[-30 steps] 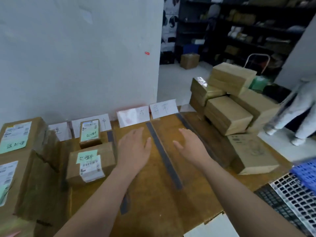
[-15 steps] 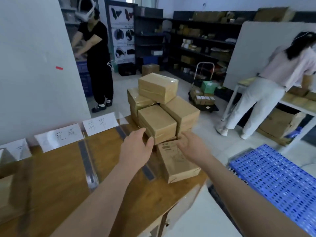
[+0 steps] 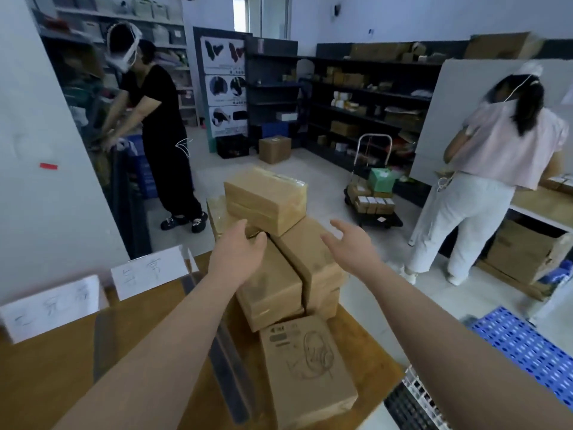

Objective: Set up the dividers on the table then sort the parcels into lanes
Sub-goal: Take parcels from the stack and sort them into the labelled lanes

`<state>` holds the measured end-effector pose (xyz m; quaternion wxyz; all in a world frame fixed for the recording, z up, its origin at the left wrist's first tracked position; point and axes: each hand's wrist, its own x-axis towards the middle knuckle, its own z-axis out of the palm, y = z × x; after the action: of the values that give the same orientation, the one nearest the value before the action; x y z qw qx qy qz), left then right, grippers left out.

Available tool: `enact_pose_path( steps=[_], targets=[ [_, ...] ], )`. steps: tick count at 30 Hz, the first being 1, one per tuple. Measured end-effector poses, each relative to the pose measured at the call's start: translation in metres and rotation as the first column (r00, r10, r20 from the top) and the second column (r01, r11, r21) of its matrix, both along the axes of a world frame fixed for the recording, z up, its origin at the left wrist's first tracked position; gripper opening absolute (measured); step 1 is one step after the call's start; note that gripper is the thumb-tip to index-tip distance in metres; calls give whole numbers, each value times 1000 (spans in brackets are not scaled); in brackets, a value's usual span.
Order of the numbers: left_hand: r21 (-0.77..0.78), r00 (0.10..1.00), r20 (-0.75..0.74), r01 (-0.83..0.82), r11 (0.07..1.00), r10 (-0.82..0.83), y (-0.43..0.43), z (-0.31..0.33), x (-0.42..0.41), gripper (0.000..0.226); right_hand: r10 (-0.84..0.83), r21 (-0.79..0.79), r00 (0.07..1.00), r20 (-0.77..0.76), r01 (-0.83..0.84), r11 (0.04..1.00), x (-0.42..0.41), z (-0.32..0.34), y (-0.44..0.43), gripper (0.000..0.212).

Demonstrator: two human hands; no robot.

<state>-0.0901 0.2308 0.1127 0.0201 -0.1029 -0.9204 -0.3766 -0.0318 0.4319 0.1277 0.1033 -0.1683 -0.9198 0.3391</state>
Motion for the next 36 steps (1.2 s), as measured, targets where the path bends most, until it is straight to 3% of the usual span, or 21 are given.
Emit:
enact_pose_path(
  steps=[12, 17, 20, 24, 28, 30, 33, 34, 36],
  targets=[
    [113, 944, 288, -201, 973, 162, 70, 0, -135, 75, 10, -370, 1000, -9, -12, 929, -158, 2, 46, 60],
    [321, 890, 425, -318, 892, 165, 89, -9, -154, 77, 35, -457, 999, -11, -36, 889, -193, -5, 54, 38],
    [458, 899, 396, -372, 807, 189, 95, -8, -152, 63, 69, -527, 993, -99, -111, 843, -204, -7, 57, 29],
    [573, 902, 371, -408, 711, 219, 94, 2, -130, 51, 137, -688, 972, -192, -233, 687, -204, -4, 62, 23],
    [621, 901, 312, -433, 653, 301, 97, 4, -90, 60, 312, -813, 929, -200, -335, 477, -197, 3, 73, 9],
    [653, 903, 290, -430, 624, 319, 97, -3, -73, 74, 408, -852, 893, -192, -358, 382, -192, 2, 79, 34],
    [622, 899, 304, -439, 648, 316, 94, -11, -51, 73, 513, -863, 848, -134, -354, 361, -184, -7, 82, 88],
    [612, 894, 322, -448, 651, 312, 95, -11, -47, 69, 521, -861, 845, -122, -352, 369, -180, -10, 81, 99],
    [618, 872, 380, -488, 616, 309, 95, -12, -40, 75, 532, -842, 834, -146, -387, 376, -173, -13, 77, 101]
  ],
)
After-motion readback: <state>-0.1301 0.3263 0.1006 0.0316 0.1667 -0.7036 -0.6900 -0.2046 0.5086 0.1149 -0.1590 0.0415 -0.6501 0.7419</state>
